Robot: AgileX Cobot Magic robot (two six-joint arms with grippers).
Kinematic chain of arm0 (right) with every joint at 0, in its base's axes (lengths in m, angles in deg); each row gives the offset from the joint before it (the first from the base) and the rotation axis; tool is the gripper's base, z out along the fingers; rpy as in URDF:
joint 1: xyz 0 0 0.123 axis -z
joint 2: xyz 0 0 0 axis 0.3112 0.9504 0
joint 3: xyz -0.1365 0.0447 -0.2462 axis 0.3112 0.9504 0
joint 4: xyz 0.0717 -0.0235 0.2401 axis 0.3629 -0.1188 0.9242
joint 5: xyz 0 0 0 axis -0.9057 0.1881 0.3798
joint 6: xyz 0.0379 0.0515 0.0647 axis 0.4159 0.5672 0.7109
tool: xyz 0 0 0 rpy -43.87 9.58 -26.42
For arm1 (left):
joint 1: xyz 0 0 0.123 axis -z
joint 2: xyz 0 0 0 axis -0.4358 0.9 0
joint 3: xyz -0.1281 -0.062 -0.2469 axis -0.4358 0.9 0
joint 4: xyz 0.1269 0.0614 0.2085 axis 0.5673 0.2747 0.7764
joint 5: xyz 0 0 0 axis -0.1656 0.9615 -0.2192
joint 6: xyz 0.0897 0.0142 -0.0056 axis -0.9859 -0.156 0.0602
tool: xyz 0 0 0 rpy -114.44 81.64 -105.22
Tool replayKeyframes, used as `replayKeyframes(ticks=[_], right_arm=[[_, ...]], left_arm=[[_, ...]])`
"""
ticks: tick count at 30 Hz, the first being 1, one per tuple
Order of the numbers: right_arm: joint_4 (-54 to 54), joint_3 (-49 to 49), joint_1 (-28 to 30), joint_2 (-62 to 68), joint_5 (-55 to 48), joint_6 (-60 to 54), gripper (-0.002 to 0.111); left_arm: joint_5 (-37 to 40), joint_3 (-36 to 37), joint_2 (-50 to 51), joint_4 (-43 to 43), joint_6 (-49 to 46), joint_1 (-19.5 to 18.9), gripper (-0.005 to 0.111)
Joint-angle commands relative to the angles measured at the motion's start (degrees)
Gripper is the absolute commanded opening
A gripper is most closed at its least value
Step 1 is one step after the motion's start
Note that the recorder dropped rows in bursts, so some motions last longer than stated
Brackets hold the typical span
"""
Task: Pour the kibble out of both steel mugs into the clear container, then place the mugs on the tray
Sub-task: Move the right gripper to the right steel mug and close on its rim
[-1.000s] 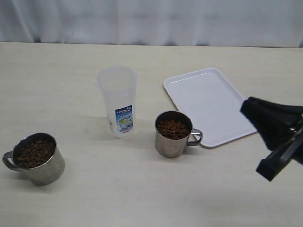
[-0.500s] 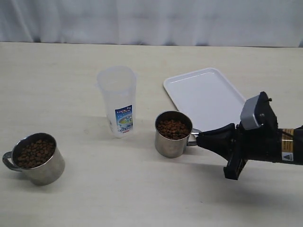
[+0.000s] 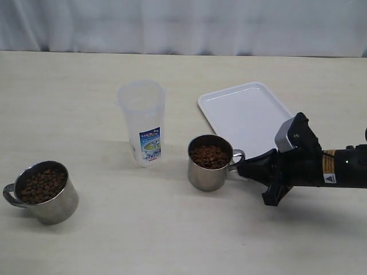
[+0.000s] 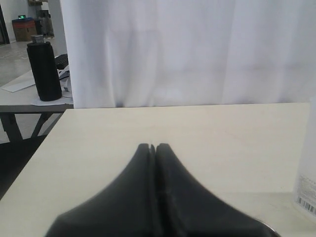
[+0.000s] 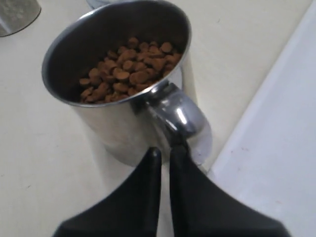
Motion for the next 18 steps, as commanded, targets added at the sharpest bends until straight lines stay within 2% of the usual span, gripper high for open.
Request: replayKeyframes(ticks=[1,5,9,11,18], right_arm=[[-0.2,-2.6,-0.2,2.7,1.3,-0.6,0.016],[-1.0,-4.6,-0.2,4.7,4.7,-1.7,0.034],[-5.4,-4.8,-0.2,6.8,8.4,-8.7,0.061],[-6.0,-4.8,-0.2,7.2,9.2,-11.4,0.07],[-2.3,-4.8,-0.2,7.4,12.4,-19.1,0.073]], left_arm=[[-0.5,0.1,-0.1,0.3,0.1,0.1,0.0],[-0.5,0.1,-0.1,0.3,0.1,0.1,0.0],[-0.5,0.1,-0.1,0.3,0.1,0.1,0.0],[-0.5,0.1,-0.1,0.3,0.1,0.1,0.0],[-0.5,0.1,-0.1,0.3,0.1,0.1,0.0]])
